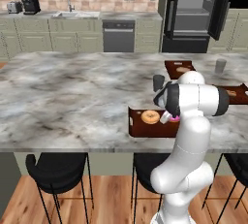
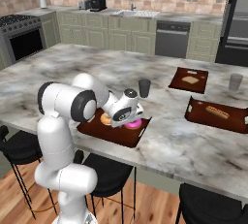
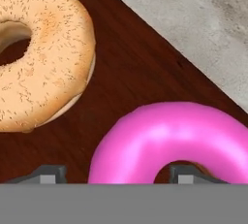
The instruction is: Take the donuts from the fridge and place them on the empty tray on the dining counter.
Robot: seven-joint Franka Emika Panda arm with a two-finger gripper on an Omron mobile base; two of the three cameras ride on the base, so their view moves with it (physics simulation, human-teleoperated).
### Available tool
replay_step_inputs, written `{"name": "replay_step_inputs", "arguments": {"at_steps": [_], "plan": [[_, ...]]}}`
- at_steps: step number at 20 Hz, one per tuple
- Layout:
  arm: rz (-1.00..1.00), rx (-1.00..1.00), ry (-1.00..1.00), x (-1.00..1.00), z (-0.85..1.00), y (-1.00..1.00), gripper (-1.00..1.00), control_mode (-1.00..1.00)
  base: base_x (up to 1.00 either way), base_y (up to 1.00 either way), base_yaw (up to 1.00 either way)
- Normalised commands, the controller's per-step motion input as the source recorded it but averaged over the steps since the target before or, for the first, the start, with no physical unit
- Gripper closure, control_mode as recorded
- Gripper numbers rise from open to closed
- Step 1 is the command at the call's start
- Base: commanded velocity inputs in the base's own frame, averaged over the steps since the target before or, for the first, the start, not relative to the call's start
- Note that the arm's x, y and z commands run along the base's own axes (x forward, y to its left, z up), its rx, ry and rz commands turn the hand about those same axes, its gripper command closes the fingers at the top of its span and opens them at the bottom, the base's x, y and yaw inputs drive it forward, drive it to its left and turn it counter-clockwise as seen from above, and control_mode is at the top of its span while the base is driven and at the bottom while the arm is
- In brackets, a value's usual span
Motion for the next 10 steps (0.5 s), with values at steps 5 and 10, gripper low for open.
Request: {"name": "replay_step_inputs", "arguments": {"at_steps": [5,10], "plan": [[-0.09,0.0,0.2,0.0,0.07,0.01,-1.0,-1.0,0.0,0.0,0.0],[-0.02,-0.02,0.2,0.0,-0.09,0.3,-1.0,-1.0,0.0,0.0,0.0]]}}
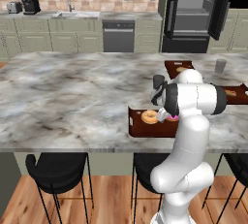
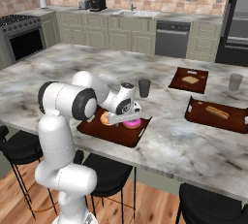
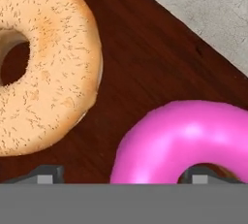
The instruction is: Take the donuts from the fridge and place them on the empty tray on the dining counter.
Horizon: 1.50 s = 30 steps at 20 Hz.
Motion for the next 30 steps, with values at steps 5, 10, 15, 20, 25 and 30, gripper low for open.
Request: {"name": "replay_step_inputs", "arguments": {"at_steps": [5,10,15,20,25,30], "plan": [[-0.09,-0.04,-0.01,-0.44,-0.05,0.11,-1.0,-1.0,0.0,0.0,0.0],[-0.17,-0.07,-0.04,-0.32,-0.12,0.0,-1.0,-1.0,0.0,0.0,0.0],[-0.14,-0.07,-0.1,-0.19,0.56,0.0,-1.0,-1.0,0.0,0.0,0.0],[-0.1,-0.07,-0.01,-0.1,0.74,0.0,-1.0,-1.0,0.0,0.0,0.0],[-0.04,0.01,-0.15,-0.88,0.92,0.0,-1.0,-1.0,0.0,0.0,0.0],[-0.05,0.12,-0.01,-1.0,0.56,0.02,-1.0,-1.0,0.0,0.0,0.0]]}}
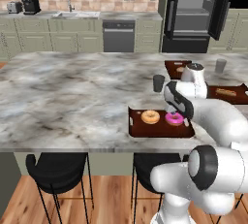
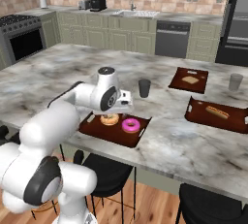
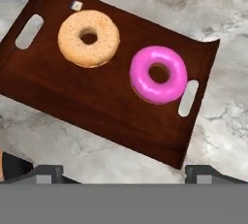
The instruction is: Take the donuts from the fridge and place them on the empty tray on the dining counter.
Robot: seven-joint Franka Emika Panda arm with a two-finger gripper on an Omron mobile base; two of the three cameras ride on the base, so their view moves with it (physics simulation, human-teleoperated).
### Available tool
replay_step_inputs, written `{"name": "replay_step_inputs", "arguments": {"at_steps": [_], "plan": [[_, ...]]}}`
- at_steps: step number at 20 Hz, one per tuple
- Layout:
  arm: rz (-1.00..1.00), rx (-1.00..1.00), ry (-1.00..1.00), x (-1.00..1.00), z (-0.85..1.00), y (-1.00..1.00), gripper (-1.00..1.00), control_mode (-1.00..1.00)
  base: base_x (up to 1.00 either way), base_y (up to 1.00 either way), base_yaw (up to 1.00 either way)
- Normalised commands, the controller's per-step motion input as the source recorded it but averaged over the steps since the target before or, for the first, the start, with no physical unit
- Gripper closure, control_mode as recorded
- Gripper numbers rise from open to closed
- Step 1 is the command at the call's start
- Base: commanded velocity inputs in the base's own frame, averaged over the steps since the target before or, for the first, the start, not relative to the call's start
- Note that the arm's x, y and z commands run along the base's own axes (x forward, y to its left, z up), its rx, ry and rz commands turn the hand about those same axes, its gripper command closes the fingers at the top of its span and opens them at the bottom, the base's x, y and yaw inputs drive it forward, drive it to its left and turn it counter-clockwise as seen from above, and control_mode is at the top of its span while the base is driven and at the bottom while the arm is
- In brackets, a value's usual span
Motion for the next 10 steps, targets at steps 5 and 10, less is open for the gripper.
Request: {"name": "replay_step_inputs", "arguments": {"at_steps": [5,10], "plan": [[-0.09,0.12,-0.01,-0.85,0.07,0.3,-1.0,-1.0,0.0,0.0,0.0],[-0.04,0.02,-0.28,-0.66,0.08,0.2,-1.0,-1.0,0.0,0.0,0.0]]}}
